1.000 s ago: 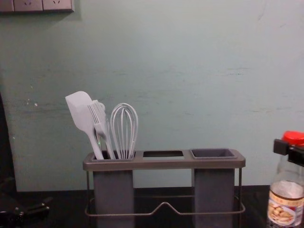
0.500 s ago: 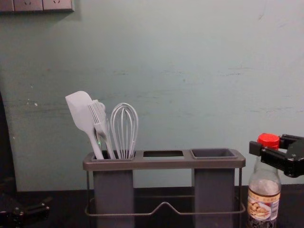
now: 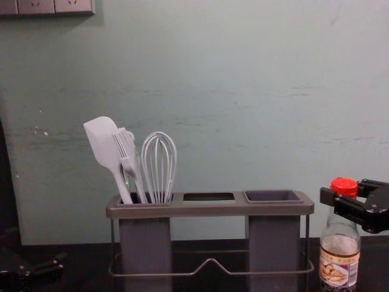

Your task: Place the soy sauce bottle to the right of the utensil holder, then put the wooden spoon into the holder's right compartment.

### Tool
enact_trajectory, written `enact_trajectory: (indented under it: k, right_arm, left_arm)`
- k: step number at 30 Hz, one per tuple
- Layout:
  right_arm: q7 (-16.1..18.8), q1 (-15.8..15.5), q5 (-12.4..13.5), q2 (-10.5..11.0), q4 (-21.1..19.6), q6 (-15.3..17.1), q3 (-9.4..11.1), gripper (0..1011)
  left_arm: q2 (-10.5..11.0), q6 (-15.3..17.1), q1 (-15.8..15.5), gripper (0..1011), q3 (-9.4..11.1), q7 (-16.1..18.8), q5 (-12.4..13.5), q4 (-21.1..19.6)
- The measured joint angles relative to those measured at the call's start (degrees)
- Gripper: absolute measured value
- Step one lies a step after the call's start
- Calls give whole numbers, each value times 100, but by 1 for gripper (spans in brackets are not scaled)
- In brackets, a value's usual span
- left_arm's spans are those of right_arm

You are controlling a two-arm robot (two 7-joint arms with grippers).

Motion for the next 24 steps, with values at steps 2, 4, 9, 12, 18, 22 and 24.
enact_trajectory:
  k: [2, 4, 9, 12, 18, 22, 24]
  right_arm:
    - [1, 3, -4, -6, 17, 0, 7, 386]
    - [7, 9, -11, -13, 38, 0, 13, 386]
    - [13, 27, -27, -28, 67, 0, 24, 386]
    - [-8, 31, -32, -48, 83, 1, 50, 386]
    - [-57, 27, -41, -73, 84, 25, 91, 386]
    - [-50, 19, -19, -88, 102, 88, 103, 386]
    - [-27, 23, -9, -92, 118, 95, 102, 386]
  left_arm:
    - [0, 0, 0, 1005, 0, 0, 0, 0]
    - [0, 0, 0, 1005, 0, 0, 0, 0]
    - [0, 0, 0, 1005, 0, 0, 0, 0]
    - [0, 0, 0, 1005, 0, 0, 0, 0]
    - [0, 0, 0, 1005, 0, 0, 0, 0]
    - [0, 0, 0, 1005, 0, 0, 0, 0]
    - [0, 0, 0, 1005, 0, 0, 0, 0]
